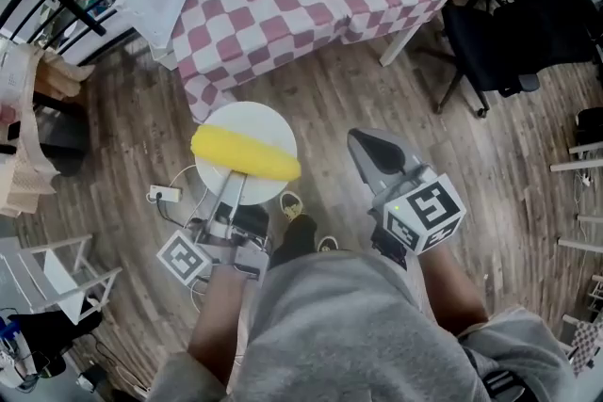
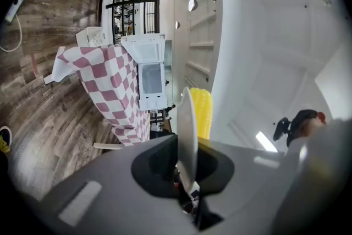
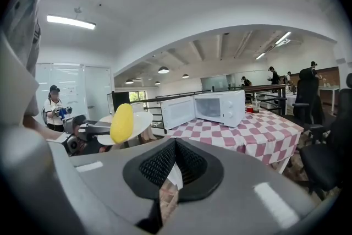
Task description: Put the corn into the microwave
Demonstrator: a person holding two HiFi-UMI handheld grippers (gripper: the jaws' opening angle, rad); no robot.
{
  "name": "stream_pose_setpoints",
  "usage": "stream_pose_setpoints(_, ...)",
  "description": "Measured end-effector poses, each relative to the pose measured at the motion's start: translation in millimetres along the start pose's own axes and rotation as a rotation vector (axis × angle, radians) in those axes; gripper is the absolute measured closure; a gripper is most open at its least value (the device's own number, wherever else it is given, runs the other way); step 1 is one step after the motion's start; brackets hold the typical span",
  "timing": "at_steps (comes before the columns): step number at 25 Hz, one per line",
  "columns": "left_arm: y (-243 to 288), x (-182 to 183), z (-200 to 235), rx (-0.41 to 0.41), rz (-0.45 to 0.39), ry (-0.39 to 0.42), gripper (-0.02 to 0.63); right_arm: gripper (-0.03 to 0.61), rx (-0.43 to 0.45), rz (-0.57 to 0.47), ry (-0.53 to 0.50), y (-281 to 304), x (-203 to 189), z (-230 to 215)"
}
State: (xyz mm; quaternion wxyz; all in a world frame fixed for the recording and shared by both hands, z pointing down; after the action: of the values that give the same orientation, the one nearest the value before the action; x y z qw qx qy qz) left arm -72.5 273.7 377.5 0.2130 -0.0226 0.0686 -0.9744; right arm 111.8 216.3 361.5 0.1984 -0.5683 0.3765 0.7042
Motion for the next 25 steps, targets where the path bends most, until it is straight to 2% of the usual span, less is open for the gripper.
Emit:
stream_pose_setpoints(18,33.8,77.3,7.0,-0.007,0.003,-0.014,0.598,0.580,-0.015,0.022,-0.025,80.0,26.8,-9.7)
stream_pose_setpoints(25,40.8,92.8,9.0,-0.006,0.006,-0.015,0.597,0.580,-0.021,0.024,-0.032,95.0,31.2,-10.1)
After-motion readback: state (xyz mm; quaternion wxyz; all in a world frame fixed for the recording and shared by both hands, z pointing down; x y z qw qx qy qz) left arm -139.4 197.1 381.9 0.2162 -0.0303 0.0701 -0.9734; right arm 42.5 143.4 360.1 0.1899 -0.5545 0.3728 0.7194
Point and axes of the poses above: the fingertips, and each gripper's own axes: y forward along the fingers, z to its left, x out of its top, the point moved 1 cm from there along -y, backward along the fingers, and after that the axes turned 11 degrees about -y, right-handed, at the moved point
